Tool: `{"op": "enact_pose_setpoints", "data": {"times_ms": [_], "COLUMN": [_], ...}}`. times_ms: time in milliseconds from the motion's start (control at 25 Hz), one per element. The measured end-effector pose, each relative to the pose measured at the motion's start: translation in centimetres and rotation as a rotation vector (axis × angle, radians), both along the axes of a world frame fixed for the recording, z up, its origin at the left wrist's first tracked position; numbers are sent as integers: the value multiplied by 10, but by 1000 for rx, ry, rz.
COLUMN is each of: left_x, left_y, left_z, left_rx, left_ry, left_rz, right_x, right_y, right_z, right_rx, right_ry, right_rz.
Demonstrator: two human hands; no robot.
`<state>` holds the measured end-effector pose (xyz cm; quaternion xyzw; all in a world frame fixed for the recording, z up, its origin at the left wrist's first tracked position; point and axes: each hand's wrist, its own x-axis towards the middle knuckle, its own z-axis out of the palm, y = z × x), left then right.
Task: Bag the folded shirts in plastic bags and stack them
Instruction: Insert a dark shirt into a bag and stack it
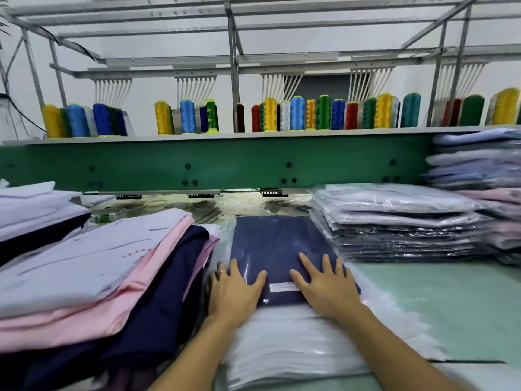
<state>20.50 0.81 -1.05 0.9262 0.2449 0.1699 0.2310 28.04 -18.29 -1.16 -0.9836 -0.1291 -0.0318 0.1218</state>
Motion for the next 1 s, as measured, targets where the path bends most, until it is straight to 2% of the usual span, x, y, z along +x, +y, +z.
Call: {"op": "enact_pose_setpoints", "data": {"times_ms": [160,280,320,400,520,640,720,840,1000], "left_x": [-15,-25,-26,-26,-26,-30,-32,-34,-32], "left_y": [11,27,30,31,26,23,21,18,17], "left_z": [8,17,20,27,35,40,42,43,41], "left_rx": [-100,-211,-307,-632,-1179,-1433,-1466,-1405,-1372], "left_ry": [-155,-157,-164,-238,-382,-415,-438,-511,-589], "left_rz": [-4,-37,-40,-62,-131,-174,-188,-224,-271], "right_x": [-3,-7,-9,-15,-34,-49,-52,-55,-64], "right_y": [-3,-7,-8,-5,6,16,21,30,41], "right_z": [2,9,11,14,21,23,24,22,24], "right_rx": [30,66,95,213,423,473,397,295,411], "right_ry": [-26,-176,-243,-353,-362,-315,-287,-301,-363], "right_rz": [-75,-117,-90,64,380,562,631,682,661]}}
